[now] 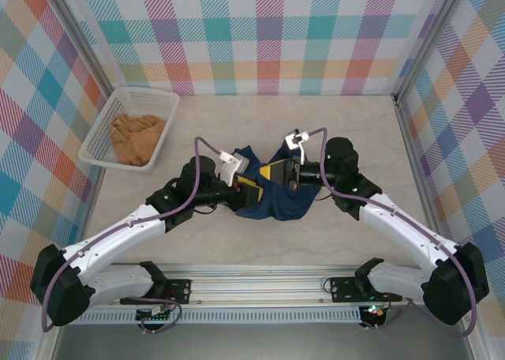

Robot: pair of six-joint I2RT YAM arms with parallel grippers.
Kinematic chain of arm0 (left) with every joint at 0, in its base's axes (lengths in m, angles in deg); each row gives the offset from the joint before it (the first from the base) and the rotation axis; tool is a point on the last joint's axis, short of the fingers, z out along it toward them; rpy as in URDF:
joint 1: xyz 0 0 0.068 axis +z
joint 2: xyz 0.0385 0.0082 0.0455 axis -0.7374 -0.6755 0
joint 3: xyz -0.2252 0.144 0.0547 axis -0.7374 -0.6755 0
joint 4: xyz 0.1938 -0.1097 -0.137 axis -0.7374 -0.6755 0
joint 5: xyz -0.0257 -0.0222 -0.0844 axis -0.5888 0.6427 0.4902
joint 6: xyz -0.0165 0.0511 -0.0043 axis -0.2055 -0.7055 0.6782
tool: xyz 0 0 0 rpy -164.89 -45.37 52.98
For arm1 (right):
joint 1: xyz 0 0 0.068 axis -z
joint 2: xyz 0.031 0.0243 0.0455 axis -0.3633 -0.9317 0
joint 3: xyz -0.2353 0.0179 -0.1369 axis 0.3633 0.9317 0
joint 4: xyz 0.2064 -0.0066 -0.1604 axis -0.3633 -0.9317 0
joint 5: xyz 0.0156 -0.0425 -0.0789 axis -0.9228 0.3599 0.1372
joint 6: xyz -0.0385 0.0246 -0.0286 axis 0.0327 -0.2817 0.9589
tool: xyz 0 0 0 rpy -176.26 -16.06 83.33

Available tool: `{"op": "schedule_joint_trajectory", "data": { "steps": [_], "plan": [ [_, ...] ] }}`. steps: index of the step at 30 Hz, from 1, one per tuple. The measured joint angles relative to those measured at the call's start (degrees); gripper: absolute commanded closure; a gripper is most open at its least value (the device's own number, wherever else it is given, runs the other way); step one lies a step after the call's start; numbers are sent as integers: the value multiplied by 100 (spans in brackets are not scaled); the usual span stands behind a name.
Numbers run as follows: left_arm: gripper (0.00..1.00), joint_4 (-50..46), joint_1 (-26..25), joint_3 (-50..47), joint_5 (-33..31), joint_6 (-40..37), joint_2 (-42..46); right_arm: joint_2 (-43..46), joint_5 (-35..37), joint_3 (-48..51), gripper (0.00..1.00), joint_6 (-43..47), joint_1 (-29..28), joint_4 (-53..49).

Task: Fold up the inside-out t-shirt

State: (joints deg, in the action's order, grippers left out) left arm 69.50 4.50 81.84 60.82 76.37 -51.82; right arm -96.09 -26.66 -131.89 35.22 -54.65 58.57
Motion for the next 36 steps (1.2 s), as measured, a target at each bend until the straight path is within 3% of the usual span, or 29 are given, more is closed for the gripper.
{"op": "schedule_joint_trajectory", "data": {
  "steps": [4,8,12,18,24,30,36],
  "plan": [
    [63,116,0,129,-55,-83,-157,0,0,0,100,-2,0,2],
    [85,297,0,282,-7,-122,-433,0,4,0,100,-20,0,7],
    [100,365,0,315,98,-157,-481,48,70,0,100,-17,37,-15],
    [100,293,2,315,122,-85,22,273,529,4,100,175,203,-428],
    [100,-321,7,922,295,341,170,385,1084,-20,95,1014,20,-1235],
    [100,-1150,7,1453,555,645,-284,479,1532,-94,67,1626,-142,-1808],
    [100,-1335,7,1453,544,1075,-284,1064,1823,420,53,2092,-374,-1864]
  ]
}}
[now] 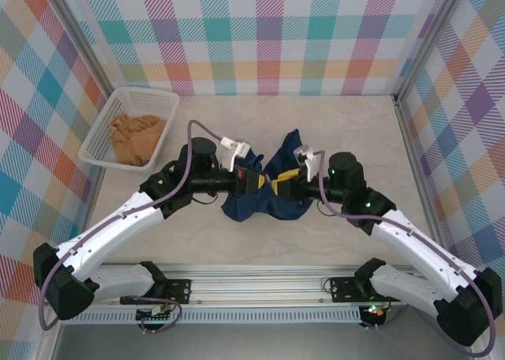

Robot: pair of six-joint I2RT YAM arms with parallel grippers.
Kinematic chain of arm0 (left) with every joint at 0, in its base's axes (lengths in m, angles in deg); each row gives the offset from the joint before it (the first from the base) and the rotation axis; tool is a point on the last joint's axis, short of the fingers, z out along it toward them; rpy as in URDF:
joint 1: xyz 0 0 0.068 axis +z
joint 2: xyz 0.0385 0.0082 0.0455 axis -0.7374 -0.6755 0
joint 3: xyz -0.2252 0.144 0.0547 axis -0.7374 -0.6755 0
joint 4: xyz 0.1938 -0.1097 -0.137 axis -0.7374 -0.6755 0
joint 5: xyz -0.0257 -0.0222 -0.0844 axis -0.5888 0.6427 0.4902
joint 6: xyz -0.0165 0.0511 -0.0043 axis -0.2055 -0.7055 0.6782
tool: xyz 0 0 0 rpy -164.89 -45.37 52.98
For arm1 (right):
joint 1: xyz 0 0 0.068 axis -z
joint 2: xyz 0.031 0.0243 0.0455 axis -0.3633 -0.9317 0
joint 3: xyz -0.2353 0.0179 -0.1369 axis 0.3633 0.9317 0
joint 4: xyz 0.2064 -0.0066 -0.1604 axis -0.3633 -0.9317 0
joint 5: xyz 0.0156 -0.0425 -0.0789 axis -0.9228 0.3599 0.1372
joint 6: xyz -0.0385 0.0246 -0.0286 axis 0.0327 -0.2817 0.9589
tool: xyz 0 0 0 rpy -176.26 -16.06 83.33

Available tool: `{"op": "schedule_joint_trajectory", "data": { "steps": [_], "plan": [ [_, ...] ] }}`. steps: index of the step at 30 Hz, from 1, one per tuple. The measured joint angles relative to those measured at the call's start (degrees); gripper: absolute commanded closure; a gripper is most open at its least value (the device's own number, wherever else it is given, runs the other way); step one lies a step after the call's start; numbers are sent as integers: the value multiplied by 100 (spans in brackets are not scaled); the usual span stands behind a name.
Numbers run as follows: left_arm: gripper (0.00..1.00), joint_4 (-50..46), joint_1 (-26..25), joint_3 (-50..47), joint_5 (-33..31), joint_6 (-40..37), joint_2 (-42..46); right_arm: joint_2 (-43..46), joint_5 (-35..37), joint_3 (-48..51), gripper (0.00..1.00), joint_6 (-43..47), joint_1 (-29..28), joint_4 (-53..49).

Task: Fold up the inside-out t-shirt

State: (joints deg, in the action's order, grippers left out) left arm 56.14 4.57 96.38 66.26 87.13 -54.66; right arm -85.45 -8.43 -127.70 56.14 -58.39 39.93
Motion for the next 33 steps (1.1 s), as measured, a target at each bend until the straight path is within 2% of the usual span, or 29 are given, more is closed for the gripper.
{"op": "schedule_joint_trajectory", "data": {
  "steps": [3,6,9,10,11,12,14,17,19,21,27,30,33],
  "plan": [
    [100,15,0,0,13,251,0,33,181,186,48,258,-407,105],
    [100,48,0,0,76,485,-2,-157,455,247,35,511,-789,295],
    [100,153,0,0,181,691,-4,-442,621,295,35,535,-960,684],
    [100,199,0,0,219,748,-4,-531,678,304,38,529,-968,817],
    [100,232,0,0,245,780,-4,-627,737,306,45,507,-979,931],
    [100,280,0,0,282,817,-4,-713,802,306,59,481,-984,1032],
    [100,337,0,0,330,879,-7,-800,929,317,81,481,-984,1169],
    [100,358,0,0,345,894,-4,-787,1110,417,100,466,-984,1307],
    [97,341,0,0,293,887,-2,-728,1172,533,100,498,-984,1344],
    [84,289,9,0,162,839,11,-584,1182,695,100,511,-966,1410],
    [60,-138,39,24,-367,369,188,-304,772,1150,100,170,-619,1718],
    [53,-369,61,31,-498,118,310,-304,614,1283,100,-111,-463,1921],
    [51,-564,74,31,-603,-61,476,-304,503,1318,100,-291,-417,2065]
  ]
}}
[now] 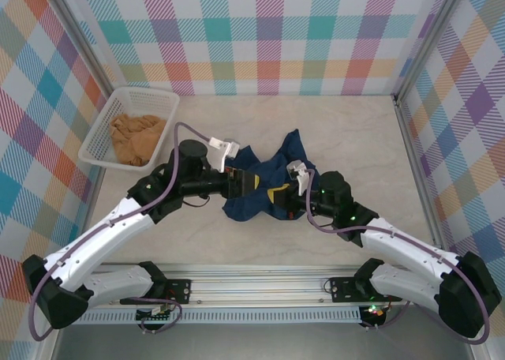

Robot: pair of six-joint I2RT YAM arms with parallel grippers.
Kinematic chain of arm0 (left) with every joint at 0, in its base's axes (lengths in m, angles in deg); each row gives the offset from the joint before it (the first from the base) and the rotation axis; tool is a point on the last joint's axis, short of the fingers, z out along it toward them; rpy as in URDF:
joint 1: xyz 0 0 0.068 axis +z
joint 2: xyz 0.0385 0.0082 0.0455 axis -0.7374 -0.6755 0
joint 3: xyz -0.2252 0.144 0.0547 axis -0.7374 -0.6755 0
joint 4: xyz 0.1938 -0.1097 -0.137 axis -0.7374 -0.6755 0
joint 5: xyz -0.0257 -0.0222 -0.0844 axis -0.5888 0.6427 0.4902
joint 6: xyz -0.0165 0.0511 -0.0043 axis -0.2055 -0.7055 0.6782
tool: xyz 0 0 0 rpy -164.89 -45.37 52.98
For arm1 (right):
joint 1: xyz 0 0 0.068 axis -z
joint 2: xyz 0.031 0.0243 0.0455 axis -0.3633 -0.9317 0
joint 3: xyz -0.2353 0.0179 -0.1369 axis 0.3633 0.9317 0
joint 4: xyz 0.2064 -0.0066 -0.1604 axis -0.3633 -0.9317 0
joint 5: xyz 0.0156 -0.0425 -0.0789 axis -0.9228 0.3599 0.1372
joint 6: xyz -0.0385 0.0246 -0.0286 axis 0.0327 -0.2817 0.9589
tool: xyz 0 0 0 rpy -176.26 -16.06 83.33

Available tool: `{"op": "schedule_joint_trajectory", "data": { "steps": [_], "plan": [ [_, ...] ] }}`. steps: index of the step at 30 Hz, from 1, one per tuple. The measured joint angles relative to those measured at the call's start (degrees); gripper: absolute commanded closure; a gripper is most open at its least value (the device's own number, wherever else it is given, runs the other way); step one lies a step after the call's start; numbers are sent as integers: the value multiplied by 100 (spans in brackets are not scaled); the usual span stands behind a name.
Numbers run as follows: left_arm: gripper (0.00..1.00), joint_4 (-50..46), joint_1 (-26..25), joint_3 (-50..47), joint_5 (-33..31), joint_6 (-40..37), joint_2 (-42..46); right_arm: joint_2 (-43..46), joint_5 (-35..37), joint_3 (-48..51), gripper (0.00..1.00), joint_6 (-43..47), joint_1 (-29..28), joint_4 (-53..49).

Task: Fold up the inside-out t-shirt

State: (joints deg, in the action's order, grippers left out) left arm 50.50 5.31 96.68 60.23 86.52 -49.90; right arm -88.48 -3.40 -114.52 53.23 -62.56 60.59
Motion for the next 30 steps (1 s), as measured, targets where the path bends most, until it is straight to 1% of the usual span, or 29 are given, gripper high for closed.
{"op": "schedule_joint_trajectory", "data": {
  "steps": [5,13,22,24,26,30],
  "plan": [
    [51,-107,0,2,-192,-289,15,0,-149,2,100,-83,0,197],
    [51,-192,2,212,-455,-717,-874,-2,-358,11,100,-76,0,227],
    [51,-166,2,546,-428,-839,-1530,0,-474,17,100,70,4,221],
    [53,-166,2,573,-413,-839,-1644,0,-483,17,100,83,4,221],
    [57,-151,0,595,-385,-839,-1753,-2,-507,17,100,96,4,221],
    [71,-98,2,680,-310,-839,-1980,-2,-535,17,100,133,4,221]
  ]
}}
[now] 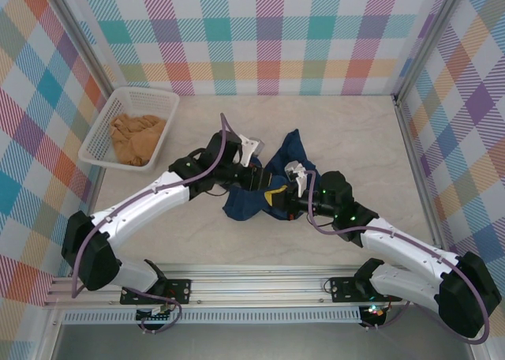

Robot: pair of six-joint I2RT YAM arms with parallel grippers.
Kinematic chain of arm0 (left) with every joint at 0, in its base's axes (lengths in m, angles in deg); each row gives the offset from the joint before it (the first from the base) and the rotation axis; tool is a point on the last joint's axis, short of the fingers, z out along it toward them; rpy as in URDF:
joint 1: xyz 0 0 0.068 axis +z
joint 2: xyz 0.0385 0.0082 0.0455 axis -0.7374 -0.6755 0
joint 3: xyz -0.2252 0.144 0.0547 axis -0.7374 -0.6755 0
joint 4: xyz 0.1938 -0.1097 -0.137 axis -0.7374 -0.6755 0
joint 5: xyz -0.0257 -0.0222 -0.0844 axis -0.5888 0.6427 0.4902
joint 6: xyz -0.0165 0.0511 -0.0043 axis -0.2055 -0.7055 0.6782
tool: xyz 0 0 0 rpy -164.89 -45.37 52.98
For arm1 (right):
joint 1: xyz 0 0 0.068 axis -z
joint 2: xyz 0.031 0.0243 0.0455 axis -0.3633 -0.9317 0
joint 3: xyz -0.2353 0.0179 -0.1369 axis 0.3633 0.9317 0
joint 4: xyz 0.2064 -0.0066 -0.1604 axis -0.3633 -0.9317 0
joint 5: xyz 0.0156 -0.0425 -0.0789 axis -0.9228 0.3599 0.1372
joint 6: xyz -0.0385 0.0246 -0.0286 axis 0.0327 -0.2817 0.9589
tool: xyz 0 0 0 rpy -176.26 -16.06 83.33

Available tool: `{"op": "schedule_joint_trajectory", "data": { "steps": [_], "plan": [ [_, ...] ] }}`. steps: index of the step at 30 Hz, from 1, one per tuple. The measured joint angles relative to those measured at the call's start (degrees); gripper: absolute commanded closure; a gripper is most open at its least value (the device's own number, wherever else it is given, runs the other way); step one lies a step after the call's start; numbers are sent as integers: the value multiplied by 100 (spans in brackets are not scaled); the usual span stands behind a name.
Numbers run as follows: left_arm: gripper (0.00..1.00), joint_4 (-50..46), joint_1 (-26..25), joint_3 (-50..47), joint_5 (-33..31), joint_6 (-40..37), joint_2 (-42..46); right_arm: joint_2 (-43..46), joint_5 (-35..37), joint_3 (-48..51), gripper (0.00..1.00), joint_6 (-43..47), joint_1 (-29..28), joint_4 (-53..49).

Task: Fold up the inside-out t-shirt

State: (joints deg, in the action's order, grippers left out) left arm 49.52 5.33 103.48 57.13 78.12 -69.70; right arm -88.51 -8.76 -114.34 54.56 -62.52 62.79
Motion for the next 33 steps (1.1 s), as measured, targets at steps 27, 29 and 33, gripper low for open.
{"op": "schedule_joint_trajectory", "data": {
  "steps": [27,29,33],
  "plan": [
    [100,2524,671,-1893,990,595,2435,898,798,223,48,243,66,-1384],
    [100,2623,671,-2017,1071,511,2503,1040,719,133,45,323,201,-1681],
    [100,2695,671,-2291,1130,271,2767,973,474,-243,38,166,1051,-2175]
  ]
}}
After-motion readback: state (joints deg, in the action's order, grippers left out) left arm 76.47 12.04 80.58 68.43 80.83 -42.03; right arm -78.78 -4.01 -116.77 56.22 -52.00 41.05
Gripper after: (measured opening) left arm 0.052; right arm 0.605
